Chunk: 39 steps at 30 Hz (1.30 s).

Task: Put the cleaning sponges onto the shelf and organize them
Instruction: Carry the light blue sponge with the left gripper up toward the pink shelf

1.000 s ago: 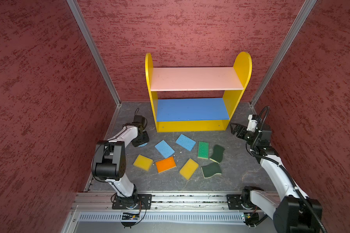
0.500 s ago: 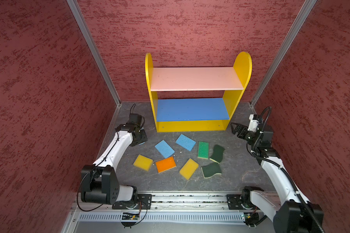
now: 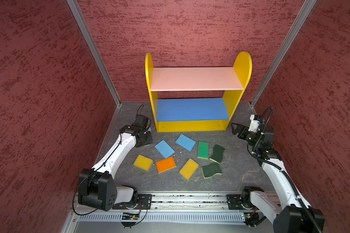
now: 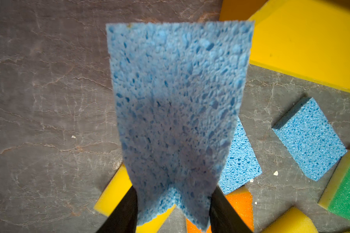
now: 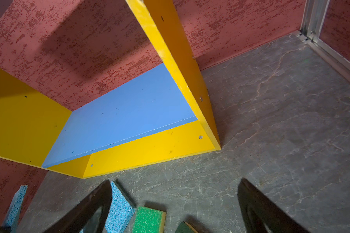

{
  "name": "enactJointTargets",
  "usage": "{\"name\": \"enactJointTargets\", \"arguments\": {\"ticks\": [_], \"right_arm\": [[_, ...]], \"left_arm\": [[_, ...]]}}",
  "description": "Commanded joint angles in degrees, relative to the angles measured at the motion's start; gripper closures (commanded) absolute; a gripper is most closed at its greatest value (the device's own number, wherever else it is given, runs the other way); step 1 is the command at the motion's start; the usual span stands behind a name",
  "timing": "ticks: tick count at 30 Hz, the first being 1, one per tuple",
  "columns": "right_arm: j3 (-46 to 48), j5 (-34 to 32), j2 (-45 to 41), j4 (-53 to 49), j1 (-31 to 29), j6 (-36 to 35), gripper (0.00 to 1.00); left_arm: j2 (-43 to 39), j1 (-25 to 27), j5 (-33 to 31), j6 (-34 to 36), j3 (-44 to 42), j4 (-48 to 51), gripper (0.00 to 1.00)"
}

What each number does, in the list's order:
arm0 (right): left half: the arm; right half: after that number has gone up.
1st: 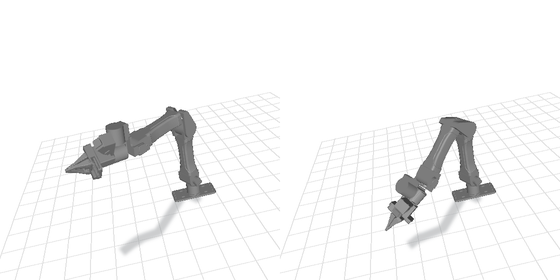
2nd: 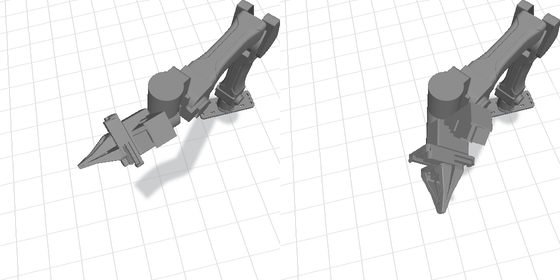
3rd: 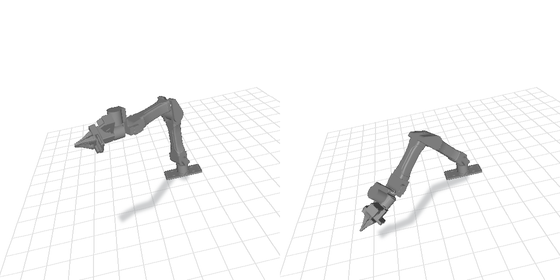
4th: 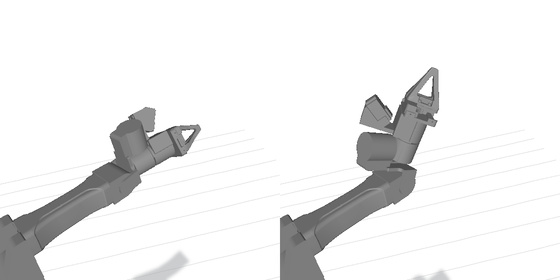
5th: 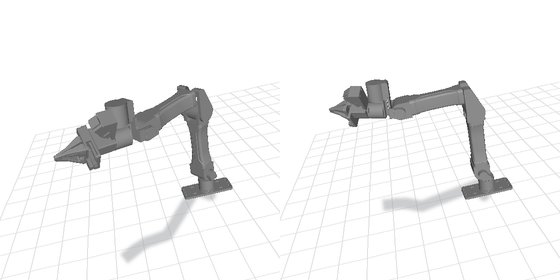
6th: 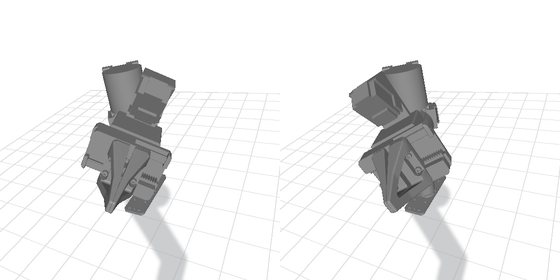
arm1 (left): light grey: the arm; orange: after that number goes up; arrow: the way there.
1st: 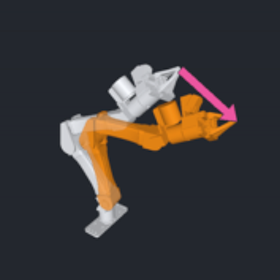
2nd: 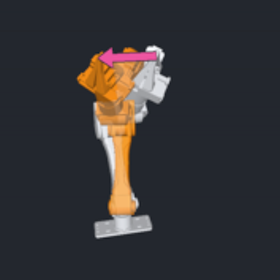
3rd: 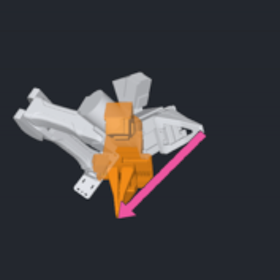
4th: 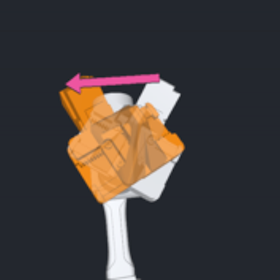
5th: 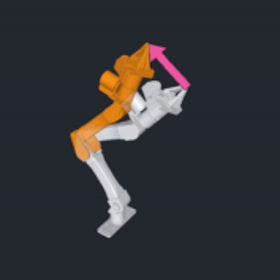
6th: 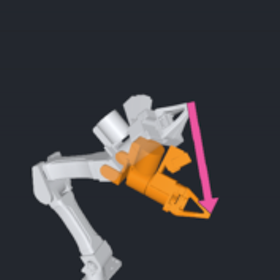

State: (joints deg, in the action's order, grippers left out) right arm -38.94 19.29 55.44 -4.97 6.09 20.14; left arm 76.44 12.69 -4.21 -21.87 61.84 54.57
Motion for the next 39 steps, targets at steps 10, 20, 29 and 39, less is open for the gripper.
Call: {"name": "enactJointTargets", "arguments": {"ticks": [10, 20, 29, 39], "right_arm": [[-1.00, 1.04, -1.38, -0.24, -0.27, 0.25, 0.03], [-2.20, 0.92, -2.13, -1.44, -0.20, -0.56, 0.03], [-2.99, 1.28, -2.77, -1.97, -0.23, -0.65, 0.02], [-3.71, 1.92, -2.88, -1.53, -0.25, -0.28, 0.03]], "left_arm": [[-3.14, 6.58, -1.62, 0.34, 9.23, 6.52, 0.47], [-1.68, 13.48, -5.43, 1.67, 22.12, 12.84, 0.47], [0.73, 16.29, -7.21, 4.79, 35.00, 15.14, 0.47], [7.05, 17.33, -6.95, 8.76, 50.51, 15.69, 0.47]]}}
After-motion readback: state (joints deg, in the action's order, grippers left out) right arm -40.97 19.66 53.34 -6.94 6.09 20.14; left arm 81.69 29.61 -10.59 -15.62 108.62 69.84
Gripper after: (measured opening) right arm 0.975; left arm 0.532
